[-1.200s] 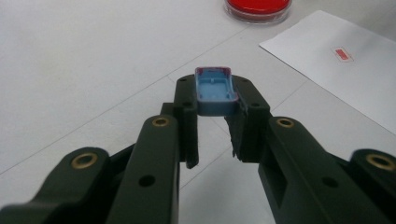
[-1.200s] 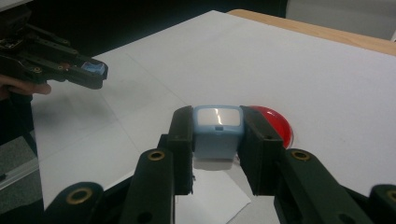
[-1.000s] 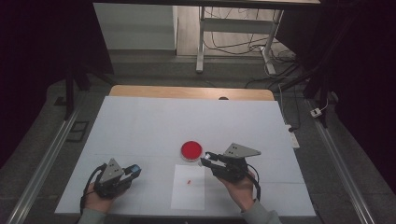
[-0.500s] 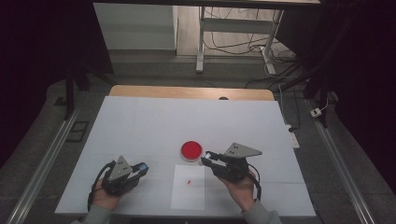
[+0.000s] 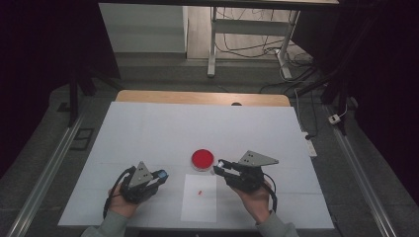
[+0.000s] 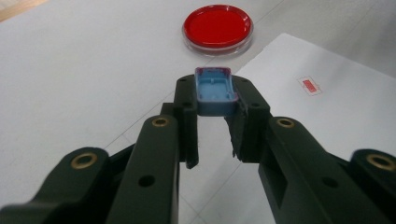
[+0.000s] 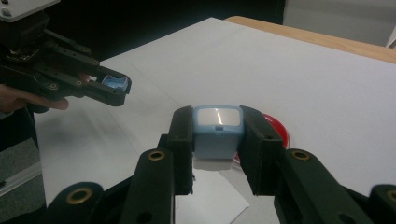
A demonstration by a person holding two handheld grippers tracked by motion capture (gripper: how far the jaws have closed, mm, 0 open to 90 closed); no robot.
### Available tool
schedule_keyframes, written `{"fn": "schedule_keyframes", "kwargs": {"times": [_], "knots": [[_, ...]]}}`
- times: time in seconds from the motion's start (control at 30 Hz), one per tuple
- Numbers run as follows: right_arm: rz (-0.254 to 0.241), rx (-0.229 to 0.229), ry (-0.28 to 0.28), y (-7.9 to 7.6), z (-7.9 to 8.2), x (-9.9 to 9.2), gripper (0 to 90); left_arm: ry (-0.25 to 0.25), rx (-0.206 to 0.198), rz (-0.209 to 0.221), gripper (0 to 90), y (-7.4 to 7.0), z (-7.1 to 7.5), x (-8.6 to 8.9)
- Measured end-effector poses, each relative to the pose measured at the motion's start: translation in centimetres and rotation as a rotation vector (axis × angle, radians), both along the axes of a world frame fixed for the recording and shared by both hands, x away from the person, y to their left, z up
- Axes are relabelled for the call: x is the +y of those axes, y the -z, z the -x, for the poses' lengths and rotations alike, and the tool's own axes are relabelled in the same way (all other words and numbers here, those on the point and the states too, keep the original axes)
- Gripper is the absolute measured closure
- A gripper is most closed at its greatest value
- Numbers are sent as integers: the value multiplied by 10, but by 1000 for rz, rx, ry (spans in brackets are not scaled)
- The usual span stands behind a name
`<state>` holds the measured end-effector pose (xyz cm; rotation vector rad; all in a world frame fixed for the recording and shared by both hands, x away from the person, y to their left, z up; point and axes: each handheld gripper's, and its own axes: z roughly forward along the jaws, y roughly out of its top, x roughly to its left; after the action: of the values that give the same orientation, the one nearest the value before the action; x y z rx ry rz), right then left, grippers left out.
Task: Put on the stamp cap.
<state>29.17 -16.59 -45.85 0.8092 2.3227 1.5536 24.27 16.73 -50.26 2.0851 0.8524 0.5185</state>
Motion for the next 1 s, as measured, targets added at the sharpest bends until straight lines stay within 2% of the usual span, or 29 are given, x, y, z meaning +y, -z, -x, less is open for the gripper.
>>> {"fn": "schedule_keyframes", "kwargs": {"times": [0.4, 0.67, 1.0], "knots": [[-2, 1, 2, 0, 0, 0, 668, 27, -12, -6, 738, -6, -10, -16], [-12, -2, 6, -2, 0, -1, 668, 53, -17, -17, 738, -7, -16, -33], [-40, -14, 23, -4, 1, -2, 667, 86, -12, -7, 738, -4, -23, -55]]}}
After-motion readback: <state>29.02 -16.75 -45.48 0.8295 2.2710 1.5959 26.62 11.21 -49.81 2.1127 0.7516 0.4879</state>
